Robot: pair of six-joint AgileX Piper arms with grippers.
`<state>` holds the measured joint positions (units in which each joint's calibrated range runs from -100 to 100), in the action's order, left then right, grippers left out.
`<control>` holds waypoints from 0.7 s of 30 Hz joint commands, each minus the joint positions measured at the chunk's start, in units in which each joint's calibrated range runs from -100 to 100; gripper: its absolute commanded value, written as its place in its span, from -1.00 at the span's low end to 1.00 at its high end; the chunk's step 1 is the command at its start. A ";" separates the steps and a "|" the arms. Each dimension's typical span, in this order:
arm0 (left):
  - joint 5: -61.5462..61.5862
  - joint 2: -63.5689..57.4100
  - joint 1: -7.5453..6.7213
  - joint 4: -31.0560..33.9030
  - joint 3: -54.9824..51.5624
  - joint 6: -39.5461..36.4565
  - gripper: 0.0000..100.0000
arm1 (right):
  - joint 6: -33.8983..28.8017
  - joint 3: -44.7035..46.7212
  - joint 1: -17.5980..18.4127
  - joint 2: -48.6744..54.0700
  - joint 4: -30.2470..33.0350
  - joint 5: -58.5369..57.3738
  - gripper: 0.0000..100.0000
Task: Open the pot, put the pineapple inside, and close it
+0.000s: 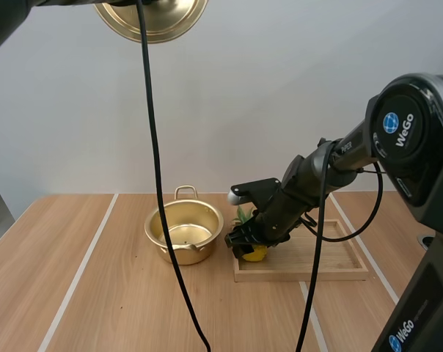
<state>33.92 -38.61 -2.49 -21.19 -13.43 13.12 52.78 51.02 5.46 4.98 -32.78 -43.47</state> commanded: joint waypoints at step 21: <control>-1.99 -0.15 -0.07 -0.86 0.29 -0.28 -1.00 | 2.44 -9.65 0.08 11.43 0.88 4.50 -1.00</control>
<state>33.92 -38.61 -2.49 -21.19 -13.43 13.12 54.58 42.76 5.55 14.19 -31.79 -38.53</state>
